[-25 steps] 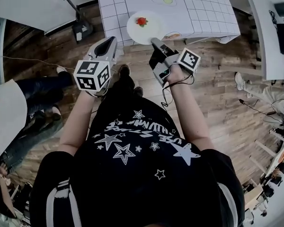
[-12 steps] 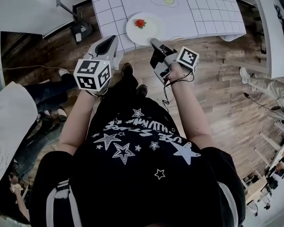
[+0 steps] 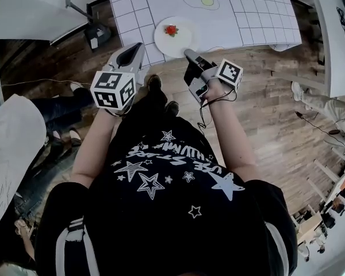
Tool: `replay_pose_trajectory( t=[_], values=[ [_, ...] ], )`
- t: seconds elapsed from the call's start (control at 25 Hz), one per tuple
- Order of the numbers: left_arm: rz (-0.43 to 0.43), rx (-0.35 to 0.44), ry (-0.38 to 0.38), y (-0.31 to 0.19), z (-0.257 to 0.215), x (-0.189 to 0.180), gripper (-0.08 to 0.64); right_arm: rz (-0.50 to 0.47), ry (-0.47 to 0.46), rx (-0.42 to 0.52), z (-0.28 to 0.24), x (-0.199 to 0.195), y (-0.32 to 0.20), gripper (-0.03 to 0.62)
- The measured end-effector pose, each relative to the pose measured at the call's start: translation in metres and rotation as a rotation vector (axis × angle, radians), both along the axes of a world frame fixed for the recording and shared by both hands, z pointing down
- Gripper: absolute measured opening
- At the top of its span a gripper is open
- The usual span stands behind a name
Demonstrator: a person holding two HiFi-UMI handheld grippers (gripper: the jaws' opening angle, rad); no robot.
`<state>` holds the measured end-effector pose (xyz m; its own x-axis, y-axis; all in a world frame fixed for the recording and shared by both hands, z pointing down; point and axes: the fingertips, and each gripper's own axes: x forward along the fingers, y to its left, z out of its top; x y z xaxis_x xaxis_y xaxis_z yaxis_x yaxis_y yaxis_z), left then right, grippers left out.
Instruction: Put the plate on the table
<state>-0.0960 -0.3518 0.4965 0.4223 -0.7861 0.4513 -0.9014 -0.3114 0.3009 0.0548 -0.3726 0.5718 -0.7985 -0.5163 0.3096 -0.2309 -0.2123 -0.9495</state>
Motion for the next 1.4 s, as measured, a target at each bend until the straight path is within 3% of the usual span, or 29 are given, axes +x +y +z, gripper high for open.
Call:
replay_pose_trajectory(
  t=[0.72,0.84,1.04,1.4],
  values=[
    [-0.011,0.003,0.0,0.003,-0.002,0.012,0.009,0.02,-0.063,-0.013,0.002,0.005,0.005,0.027],
    [-0.011,0.007,-0.004,0.005,-0.005,0.014,0.009,0.011,-0.058,-0.011,0.0,0.006,0.008,0.081],
    [-0.024,0.021,-0.008,0.008,-0.011,0.014,0.009,-0.034,-0.009,-0.001,-0.001,0.014,0.02,0.087],
    [-0.046,0.023,-0.004,0.029,-0.017,0.025,0.009,-0.034,-0.005,0.001,0.0,0.011,0.012,0.089]
  ],
)
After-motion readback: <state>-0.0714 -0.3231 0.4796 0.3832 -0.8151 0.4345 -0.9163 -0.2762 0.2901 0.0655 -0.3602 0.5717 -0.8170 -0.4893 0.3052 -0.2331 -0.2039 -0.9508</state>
